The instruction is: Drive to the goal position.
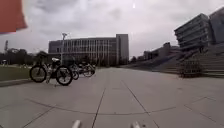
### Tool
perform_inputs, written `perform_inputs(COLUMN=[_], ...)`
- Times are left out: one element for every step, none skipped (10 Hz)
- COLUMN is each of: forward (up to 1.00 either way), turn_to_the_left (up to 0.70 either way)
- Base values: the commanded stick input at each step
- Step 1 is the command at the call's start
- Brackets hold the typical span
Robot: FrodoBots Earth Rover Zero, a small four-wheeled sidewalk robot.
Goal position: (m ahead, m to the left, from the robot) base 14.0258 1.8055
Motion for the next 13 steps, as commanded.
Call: perform_inputs(forward=[0.85, 0.85, 0.85, 0.85, 0.85, 0.85, 0.85, 0.85, 0.85, 0.85, 0.85, 0.85, 0.85], turn_to_the_left=[-0.01, -0.08, -0.15, -0.34, -0.22, 0.0, 0.0, 0.0, 0.0, 0.0, 0.0, 0.0, 0.0])
